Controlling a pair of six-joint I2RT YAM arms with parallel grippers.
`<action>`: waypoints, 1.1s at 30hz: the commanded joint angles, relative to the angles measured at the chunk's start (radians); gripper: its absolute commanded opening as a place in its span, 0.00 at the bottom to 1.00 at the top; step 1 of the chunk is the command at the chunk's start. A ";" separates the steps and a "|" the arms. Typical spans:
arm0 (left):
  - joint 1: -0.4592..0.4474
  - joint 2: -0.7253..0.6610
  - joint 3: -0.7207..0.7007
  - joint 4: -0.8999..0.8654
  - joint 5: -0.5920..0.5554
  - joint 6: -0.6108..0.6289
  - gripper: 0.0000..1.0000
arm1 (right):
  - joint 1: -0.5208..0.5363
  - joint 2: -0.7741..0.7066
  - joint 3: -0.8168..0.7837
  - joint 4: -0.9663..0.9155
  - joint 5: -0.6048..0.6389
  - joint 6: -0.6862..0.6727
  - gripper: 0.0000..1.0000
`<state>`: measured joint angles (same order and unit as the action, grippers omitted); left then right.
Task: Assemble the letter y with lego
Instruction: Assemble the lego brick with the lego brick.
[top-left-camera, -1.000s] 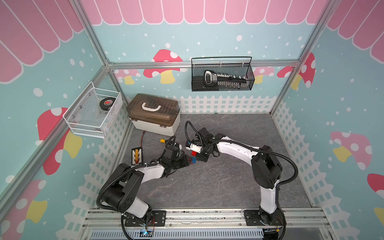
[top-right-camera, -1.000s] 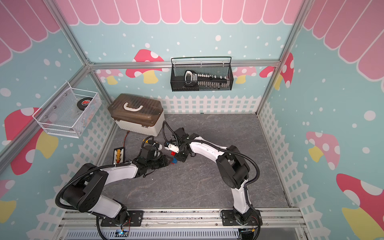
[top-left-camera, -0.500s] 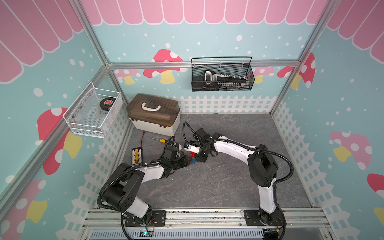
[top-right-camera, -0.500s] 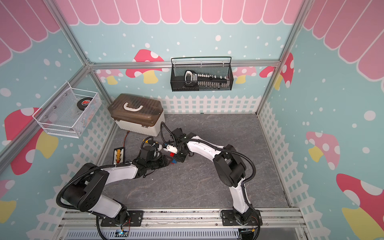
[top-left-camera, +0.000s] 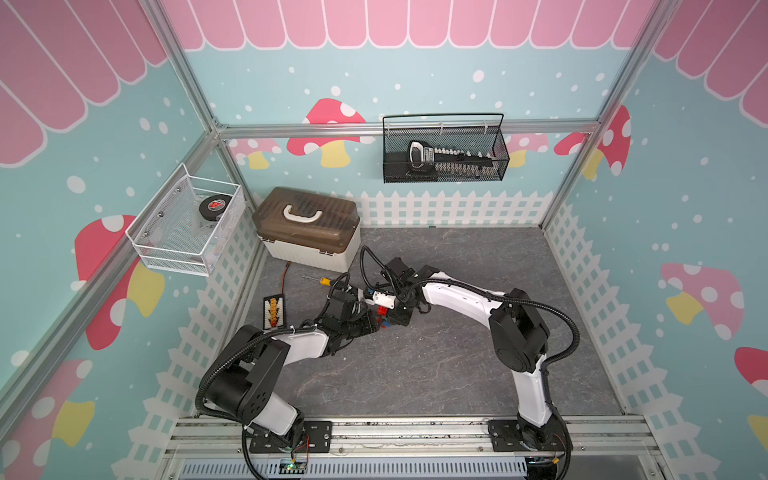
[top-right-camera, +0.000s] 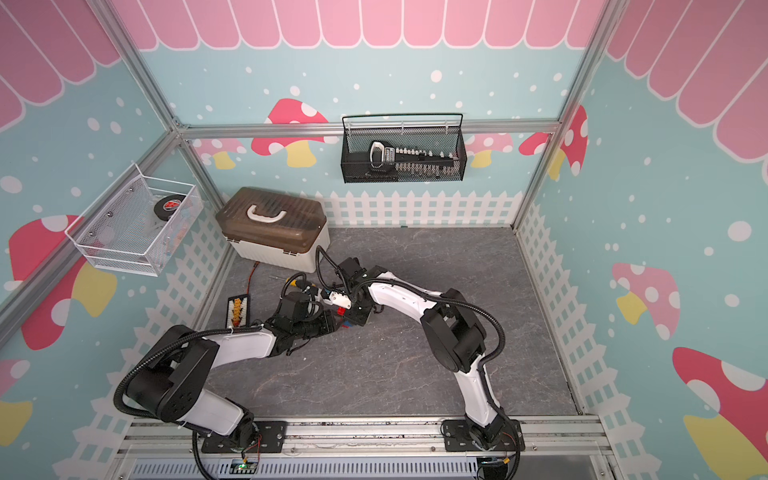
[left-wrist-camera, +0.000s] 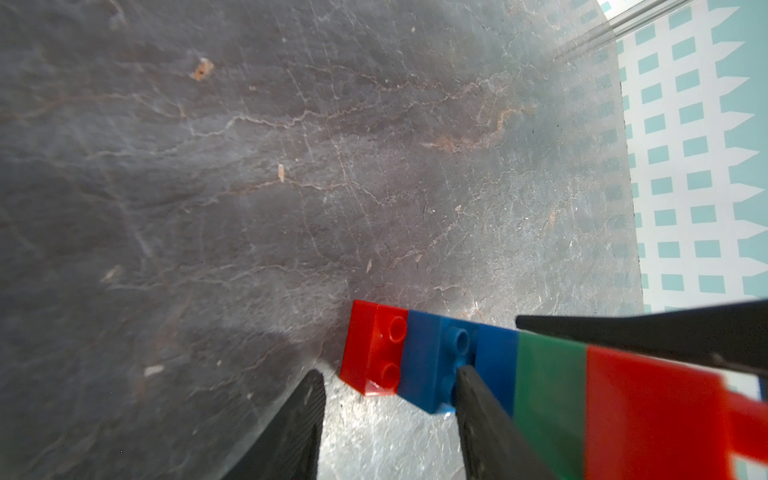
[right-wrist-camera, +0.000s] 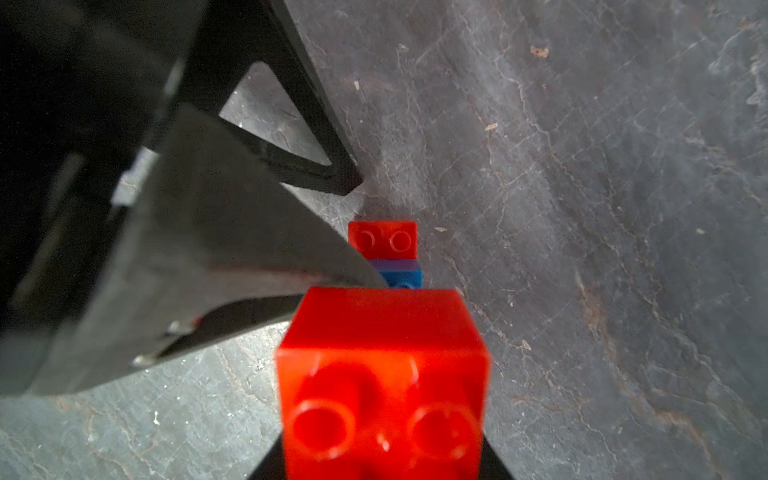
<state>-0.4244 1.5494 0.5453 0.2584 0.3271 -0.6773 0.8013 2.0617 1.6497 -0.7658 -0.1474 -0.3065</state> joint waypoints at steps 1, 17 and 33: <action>0.010 0.024 -0.027 -0.032 -0.024 0.004 0.51 | 0.013 0.040 0.018 -0.055 0.016 -0.031 0.25; 0.010 0.021 -0.031 -0.033 -0.025 0.005 0.51 | 0.018 0.086 0.066 -0.111 0.051 -0.034 0.24; 0.035 -0.046 -0.053 -0.054 -0.028 0.003 0.54 | 0.022 0.126 0.130 -0.173 0.067 -0.023 0.23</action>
<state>-0.4122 1.5276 0.5240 0.2638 0.3229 -0.6769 0.8162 2.1349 1.7721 -0.8871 -0.1059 -0.3141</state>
